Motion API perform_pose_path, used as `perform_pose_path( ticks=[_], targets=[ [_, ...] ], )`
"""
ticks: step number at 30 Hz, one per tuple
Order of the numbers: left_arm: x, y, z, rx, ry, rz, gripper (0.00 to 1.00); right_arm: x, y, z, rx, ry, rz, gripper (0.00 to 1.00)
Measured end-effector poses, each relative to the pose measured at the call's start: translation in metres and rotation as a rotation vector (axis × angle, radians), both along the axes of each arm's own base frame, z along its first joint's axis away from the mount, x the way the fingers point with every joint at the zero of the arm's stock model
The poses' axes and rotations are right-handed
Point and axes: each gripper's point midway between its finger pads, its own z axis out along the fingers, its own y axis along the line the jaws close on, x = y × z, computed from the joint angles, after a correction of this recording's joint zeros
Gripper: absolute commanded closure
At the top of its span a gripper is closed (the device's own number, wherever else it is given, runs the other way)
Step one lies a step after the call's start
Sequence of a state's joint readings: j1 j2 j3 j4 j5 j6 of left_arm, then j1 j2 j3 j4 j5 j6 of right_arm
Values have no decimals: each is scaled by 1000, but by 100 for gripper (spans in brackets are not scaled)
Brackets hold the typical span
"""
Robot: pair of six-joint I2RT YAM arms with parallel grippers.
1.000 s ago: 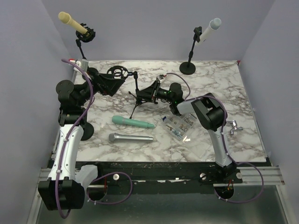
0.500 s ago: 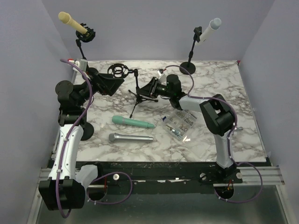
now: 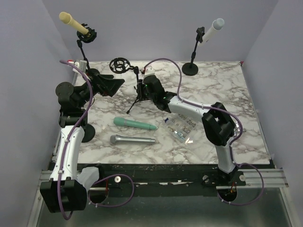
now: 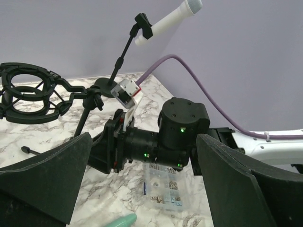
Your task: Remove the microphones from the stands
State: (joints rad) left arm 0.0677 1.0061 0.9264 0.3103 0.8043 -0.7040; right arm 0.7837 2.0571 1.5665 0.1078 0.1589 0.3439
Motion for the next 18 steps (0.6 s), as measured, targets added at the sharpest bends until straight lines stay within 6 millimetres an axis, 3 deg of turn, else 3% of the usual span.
perform_pose_path(
  ticks=[13,18],
  targets=[
    [4,6,-6,-10,24,17,7,-8,-17,3,-646,-397,-137,99],
    [5,7,-8,-13,31,19,7,-9,-19,5,-746,-452,-145,88]
  ],
)
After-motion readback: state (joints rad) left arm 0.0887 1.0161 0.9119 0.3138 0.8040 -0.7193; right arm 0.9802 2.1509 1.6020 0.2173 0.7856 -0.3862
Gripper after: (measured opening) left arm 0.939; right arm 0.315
